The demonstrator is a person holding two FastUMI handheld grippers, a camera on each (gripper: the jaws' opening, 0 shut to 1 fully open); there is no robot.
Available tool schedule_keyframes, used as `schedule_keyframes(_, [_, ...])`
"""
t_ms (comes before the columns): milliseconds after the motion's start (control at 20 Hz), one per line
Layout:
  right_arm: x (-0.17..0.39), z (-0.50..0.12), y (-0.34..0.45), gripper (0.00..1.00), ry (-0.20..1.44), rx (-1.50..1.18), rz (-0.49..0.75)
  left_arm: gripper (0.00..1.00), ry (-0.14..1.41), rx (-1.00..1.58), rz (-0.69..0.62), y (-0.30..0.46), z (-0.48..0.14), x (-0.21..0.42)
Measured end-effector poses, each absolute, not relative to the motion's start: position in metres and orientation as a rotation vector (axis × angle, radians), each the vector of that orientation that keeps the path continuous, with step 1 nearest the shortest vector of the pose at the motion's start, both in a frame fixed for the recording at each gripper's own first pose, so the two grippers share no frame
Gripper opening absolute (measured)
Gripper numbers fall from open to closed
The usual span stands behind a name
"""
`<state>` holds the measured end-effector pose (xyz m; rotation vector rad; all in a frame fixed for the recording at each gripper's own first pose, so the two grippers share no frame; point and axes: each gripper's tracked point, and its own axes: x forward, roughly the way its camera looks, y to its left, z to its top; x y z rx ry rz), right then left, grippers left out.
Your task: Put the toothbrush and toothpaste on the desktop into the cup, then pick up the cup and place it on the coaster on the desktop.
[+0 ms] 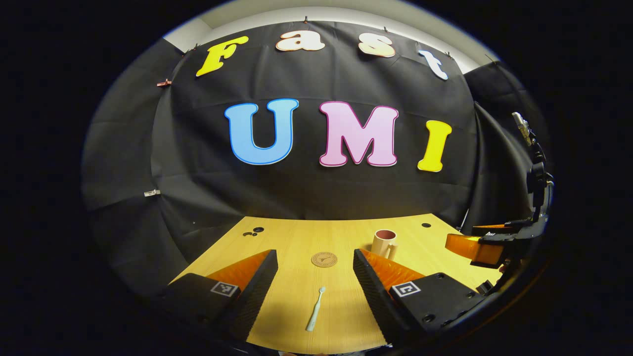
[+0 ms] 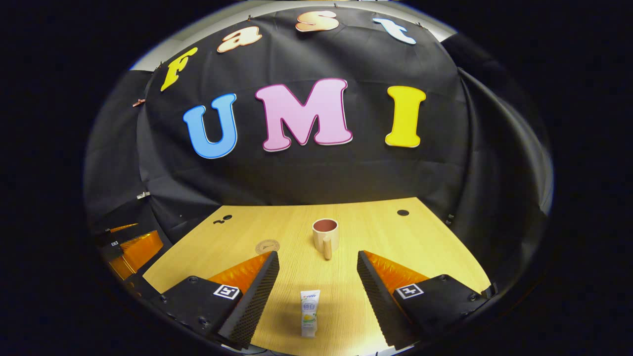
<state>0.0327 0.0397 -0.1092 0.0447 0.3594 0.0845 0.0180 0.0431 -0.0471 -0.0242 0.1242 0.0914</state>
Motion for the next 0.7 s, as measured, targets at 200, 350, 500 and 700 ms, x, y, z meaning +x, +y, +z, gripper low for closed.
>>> schedule_keyframes(200, [0.039, -0.146, 0.055, 0.96, 0.483, 0.039, 0.122, 0.97, 0.165, -0.036, 0.145, 0.059, -0.061, 0.016])
schedule_keyframes(350, [0.040, -0.179, 0.070, 0.97, 0.596, 0.035, 0.168, 0.97, 0.201, -0.049, 0.199, 0.073, -0.073, 0.013])
schedule_keyframes(500, [0.041, -0.210, 0.080, 0.98, 0.692, 0.073, 0.203, 0.97, 0.243, -0.071, 0.253, 0.086, -0.086, 0.007])
schedule_keyframes(700, [0.039, -0.252, 0.077, 0.98, 0.808, 0.021, 0.204, 0.97, 0.305, -0.077, 0.320, 0.101, -0.107, 0.000])
